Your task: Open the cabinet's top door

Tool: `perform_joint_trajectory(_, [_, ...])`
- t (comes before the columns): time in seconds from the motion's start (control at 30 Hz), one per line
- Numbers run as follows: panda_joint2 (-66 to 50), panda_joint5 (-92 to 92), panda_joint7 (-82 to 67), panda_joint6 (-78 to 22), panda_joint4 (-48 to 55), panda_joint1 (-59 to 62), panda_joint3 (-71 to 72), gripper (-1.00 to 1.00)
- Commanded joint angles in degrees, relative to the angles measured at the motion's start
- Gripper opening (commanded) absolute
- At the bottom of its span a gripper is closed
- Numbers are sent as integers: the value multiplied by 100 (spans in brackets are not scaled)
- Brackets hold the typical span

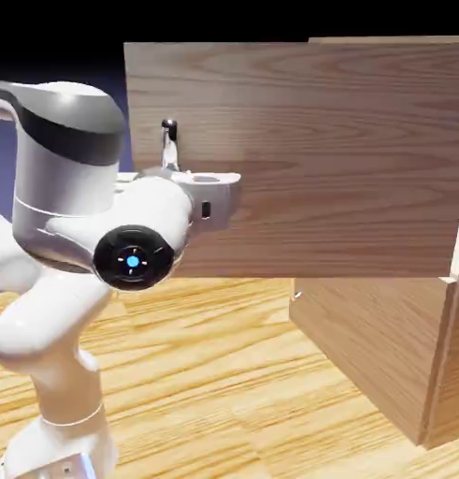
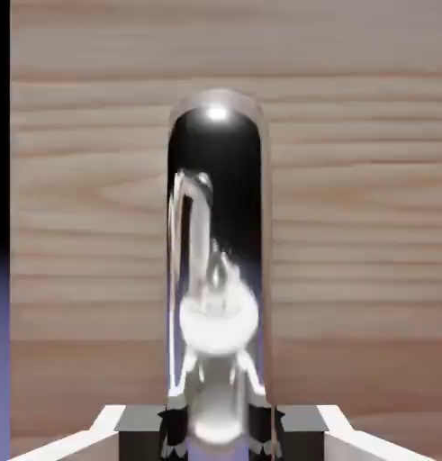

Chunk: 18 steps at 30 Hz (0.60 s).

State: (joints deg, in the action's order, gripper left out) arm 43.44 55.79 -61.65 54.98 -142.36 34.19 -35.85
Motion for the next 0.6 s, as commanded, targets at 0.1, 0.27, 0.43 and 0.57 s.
perform_joint_trajectory(0.1, [-830,-367,-410,-648,819,-601,-665,-100])
perform_joint_trajectory(0.27, [-1865,-680,-1002,-1520,1849,-1361,-1522,-100])
perform_joint_trajectory(0.43, [-2903,-882,-1749,-2392,2761,-1951,-2314,-100])
perform_joint_trajectory(0.57, [-3604,-1011,-2352,-2961,3308,-2410,-2968,-100])
